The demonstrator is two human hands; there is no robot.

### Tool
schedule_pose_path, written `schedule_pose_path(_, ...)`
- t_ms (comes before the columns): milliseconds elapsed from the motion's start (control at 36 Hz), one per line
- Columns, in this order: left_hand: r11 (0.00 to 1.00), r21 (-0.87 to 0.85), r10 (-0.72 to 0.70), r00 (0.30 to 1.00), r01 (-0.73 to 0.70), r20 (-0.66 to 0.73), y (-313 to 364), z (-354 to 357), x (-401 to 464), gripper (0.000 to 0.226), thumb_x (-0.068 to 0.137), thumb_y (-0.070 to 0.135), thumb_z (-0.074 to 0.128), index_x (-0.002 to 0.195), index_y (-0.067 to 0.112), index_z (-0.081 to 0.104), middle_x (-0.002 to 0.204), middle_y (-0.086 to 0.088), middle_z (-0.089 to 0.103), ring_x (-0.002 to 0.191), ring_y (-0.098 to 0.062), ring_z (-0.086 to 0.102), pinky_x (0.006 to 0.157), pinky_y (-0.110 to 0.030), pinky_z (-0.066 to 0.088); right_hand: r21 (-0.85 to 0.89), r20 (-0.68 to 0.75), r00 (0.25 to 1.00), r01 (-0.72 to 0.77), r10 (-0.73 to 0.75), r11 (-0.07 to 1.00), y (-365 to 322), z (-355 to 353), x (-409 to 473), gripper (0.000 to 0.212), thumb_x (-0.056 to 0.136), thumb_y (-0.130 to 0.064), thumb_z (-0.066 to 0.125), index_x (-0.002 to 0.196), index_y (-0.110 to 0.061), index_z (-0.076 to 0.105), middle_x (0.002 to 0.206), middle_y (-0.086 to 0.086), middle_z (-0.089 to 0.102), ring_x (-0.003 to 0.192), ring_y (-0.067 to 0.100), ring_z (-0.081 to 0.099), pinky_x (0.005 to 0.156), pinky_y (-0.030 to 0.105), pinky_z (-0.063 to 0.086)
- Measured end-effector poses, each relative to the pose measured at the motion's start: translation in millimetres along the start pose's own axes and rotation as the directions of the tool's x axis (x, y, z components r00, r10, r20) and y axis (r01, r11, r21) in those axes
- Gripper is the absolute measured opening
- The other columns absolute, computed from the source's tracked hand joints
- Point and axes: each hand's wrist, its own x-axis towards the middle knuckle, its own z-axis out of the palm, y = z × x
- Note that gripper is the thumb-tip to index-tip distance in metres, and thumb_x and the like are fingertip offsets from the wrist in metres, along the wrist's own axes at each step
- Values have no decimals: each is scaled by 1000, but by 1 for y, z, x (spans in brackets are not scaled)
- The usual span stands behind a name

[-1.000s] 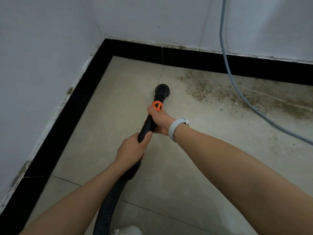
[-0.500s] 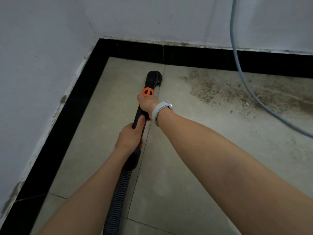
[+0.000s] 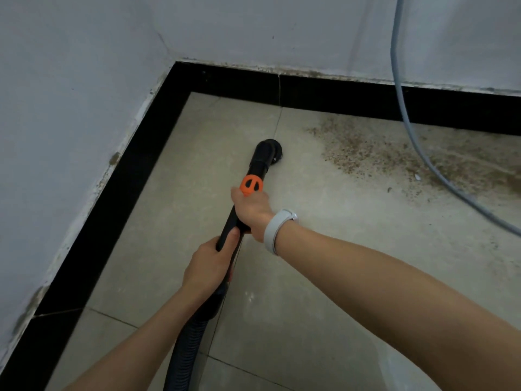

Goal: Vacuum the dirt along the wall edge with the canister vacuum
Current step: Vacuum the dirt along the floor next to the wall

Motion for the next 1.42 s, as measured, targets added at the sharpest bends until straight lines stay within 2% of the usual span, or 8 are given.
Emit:
schedule_pose_path(194, 998, 54, 35, 996, -40, 84, -12, 2, -25, 59, 87, 69, 41, 69, 16, 59, 52, -6, 65, 49, -22, 64, 65, -46, 57, 81, -82, 996, -40, 47, 996, 32, -8, -25, 58, 96, -44, 51, 130, 0, 34, 102, 9, 56, 94, 27, 60, 86, 39, 53)
schedule_pose_path(417, 984, 134, 101, 987, -118, 126, 17, 32, -13, 71, 66, 86, 25, 67, 23, 59, 47, 8, 62, 43, -7, 59, 53, -26, 44, 209, -154, 985, -45, 79, 977, 28, -53, -19, 59, 95, -42, 54, 135, -3, 37, 123, 18, 57, 110, 34, 59, 95, 48, 51)
schedule_pose_path(528, 972, 191, 115, 986, -136, 117, 29, 43, 0, 65, 78, 82, 29, 71, 26, 60, 46, 13, 61, 42, -4, 58, 51, -24, 40, 375, 1, 998, -63, 68, 925, 26, -75, -21, 34, 96, -33, 56, 117, -8, 47, 108, 16, 57, 95, 28, 58, 71, 36, 54)
schedule_pose_path(694, 981, 153, 105, 987, -123, 118, 45, 44, 19, 63, 86, 73, 38, 69, 17, 59, 46, 1, 63, 44, -14, 63, 62, -32, 56, 376, 82, 996, -12, -21, 926, 17, -85, -17, 29, 101, -30, 49, 115, -5, 45, 106, 18, 54, 98, 31, 57, 87, 44, 52)
schedule_pose_path(833, 988, 112, 106, 993, -110, 47, 45, 44, 25, 58, 86, 71, 38, 73, 19, 60, 54, 3, 66, 55, -13, 65, 63, -29, 51, 368, 57, 997, 20, -44, 930, -1, -73, -8, 26, 101, -29, 49, 114, -8, 40, 84, 11, 52, 70, 28, 60, 73, 43, 54)
schedule_pose_path(944, 977, 188, 97, 995, -98, 17, 33, 40, 29, 51, 85, 70, 43, 85, 21, 53, 75, 1, 65, 69, -19, 63, 60, -30, 46, 313, 29, 998, 39, -50, 949, -19, -64, 6, 38, 100, -31, 50, 126, -6, 39, 91, 11, 53, 65, 24, 60, 56, 36, 51)
schedule_pose_path(1222, 952, 130, 266, 959, -278, 100, 50, 42, 41, 40, 94, 50, 50, 118, 19, 42, 96, -2, 61, 80, -19, 60, 57, -25, 40, 303, -37, 999, 39, -29, 952, -59, -87, 32, 32, 100, -36, 50, 112, -8, 42, 82, 10, 53, 64, 23, 58, 70, 41, 53)
schedule_pose_path(1417, 925, 142, 331, 932, -352, 151, 53, 55, 39, 29, 95, 48, 51, 106, 21, 48, 79, 5, 58, 66, -10, 57, 51, -21, 37, 388, -122, 992, 70, -24, 919, -40, -106, 33, 35, 99, -35, 52, 114, -4, 45, 84, 11, 53, 65, 24, 58, 64, 37, 53)
